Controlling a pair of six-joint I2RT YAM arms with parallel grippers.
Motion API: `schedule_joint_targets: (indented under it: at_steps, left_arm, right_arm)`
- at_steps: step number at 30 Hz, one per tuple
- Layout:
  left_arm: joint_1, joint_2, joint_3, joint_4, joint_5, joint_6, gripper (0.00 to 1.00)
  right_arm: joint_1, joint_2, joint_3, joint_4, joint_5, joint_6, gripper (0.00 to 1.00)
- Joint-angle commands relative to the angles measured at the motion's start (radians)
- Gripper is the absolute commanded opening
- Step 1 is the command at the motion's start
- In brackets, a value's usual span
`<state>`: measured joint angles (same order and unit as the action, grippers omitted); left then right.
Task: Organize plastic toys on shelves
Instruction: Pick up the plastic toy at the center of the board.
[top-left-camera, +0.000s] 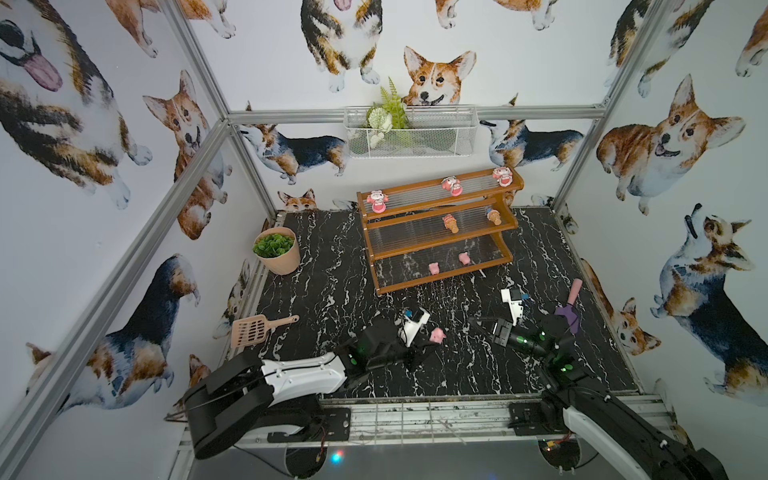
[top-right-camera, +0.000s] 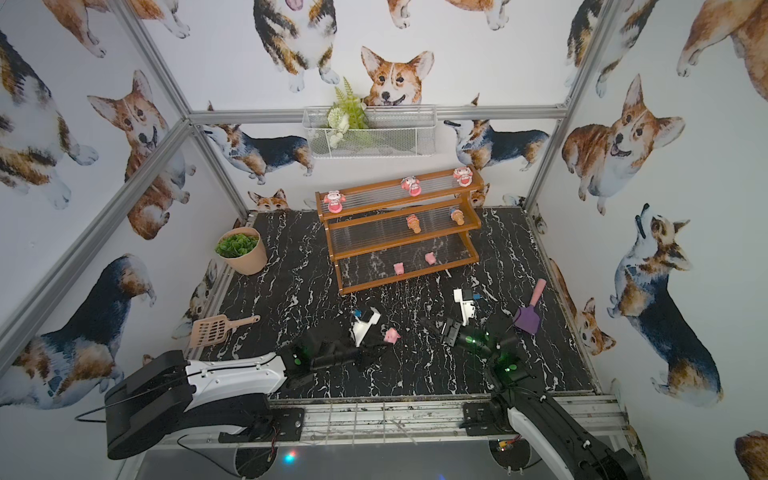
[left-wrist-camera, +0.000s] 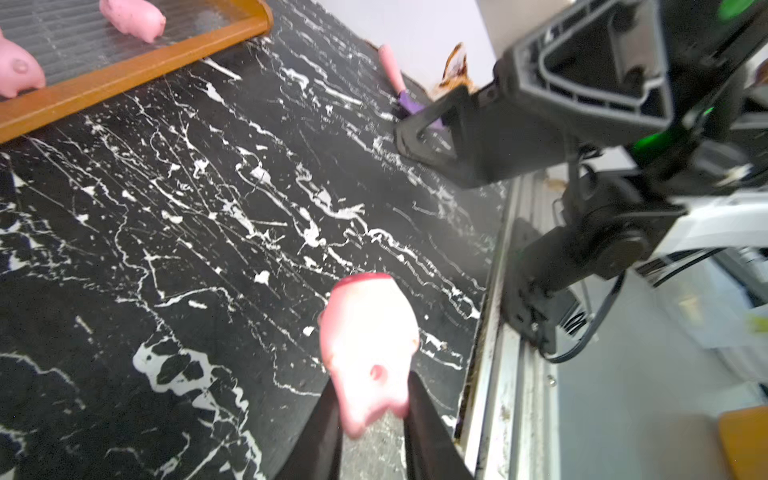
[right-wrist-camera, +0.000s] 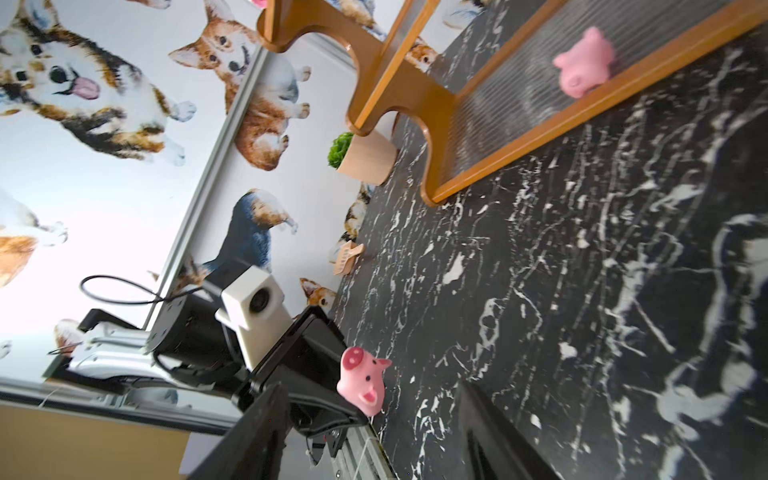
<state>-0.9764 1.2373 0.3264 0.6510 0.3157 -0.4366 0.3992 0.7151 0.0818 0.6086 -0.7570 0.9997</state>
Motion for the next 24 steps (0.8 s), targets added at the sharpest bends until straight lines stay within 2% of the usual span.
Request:
schedule_joint_targets:
  at_steps: [1,4,8,13,17,23,24]
  left_arm:
    - [0.047,0.015,-0.011,0.256,0.215,-0.16,0.27]
    - [0.08,0.04,-0.02,0.383,0.271,-0.265,0.27]
    - [0.106,0.034,-0.023,0.479,0.301,-0.363,0.26]
    - [0.105,-0.05,-0.018,0.418,0.276,-0.382,0.26]
    - [0.105,-0.104,0.0,0.363,0.266,-0.383,0.27]
    - [0.105,-0.134,0.013,0.346,0.268,-0.397,0.27]
    - [0.105,-0.138,0.013,0.347,0.27,-0.399,0.27]
  right_arm:
    - [0.057,0.107,0.043,0.293,-0.116,0.015,0.69]
    - [0.168,0.184,0.108,0.295,-0.108,-0.051,0.7]
    - [0.199,0.195,0.126,0.276,-0.047,-0.09,0.7]
    - [0.201,0.104,0.159,0.114,-0.006,-0.143,0.7]
    - [0.218,0.076,0.169,0.115,0.006,-0.129,0.68]
    - [0.284,0.117,0.211,0.151,0.012,-0.138,0.64]
    - [0.286,0.121,0.212,0.171,0.012,-0.129,0.59]
